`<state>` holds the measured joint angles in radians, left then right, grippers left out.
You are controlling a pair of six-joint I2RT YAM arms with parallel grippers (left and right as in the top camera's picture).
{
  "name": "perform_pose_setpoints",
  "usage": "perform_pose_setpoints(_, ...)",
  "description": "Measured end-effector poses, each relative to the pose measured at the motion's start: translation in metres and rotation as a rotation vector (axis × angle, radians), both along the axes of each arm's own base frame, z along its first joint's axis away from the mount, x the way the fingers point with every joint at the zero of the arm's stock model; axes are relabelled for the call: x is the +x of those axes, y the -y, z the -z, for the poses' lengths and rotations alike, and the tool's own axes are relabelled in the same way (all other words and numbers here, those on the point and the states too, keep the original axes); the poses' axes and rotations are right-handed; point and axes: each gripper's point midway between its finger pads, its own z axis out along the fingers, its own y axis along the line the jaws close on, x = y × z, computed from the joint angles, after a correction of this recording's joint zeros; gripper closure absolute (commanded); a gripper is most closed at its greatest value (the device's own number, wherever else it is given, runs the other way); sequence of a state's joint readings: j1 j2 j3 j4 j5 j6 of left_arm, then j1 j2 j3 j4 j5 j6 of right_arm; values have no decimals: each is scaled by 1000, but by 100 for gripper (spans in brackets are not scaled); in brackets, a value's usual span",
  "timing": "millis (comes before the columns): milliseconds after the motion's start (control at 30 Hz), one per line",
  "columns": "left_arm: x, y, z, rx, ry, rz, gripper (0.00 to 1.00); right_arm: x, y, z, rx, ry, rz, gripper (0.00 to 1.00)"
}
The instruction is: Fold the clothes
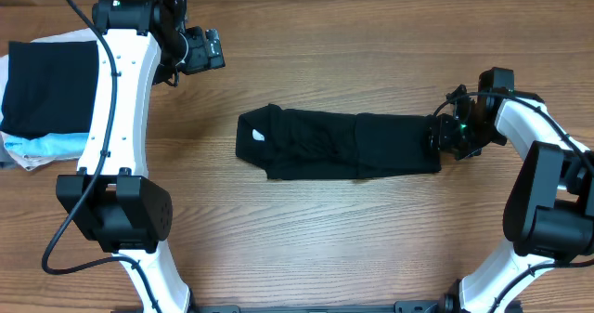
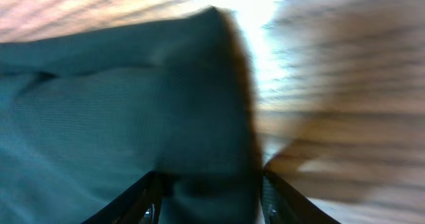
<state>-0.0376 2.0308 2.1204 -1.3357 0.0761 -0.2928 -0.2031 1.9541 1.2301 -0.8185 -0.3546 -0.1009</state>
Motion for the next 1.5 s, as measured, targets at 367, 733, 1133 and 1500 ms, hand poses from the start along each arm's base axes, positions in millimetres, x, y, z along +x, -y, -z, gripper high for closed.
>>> perform_pose_setpoints(367,0,0,0,0,0,0,0,-2,-4,1,31,13,2,41)
perform_pose_setpoints(733,0,0,0,0,0,0,0,-7,9,-1,45,-1,63,53)
perform_pose_setpoints(1133,0,0,0,0,0,0,0,-4,-5,-2,86,11,42,56)
perform_pose_setpoints(1500,0,0,0,0,0,0,0,-2,-3,-1,86,17,49,96)
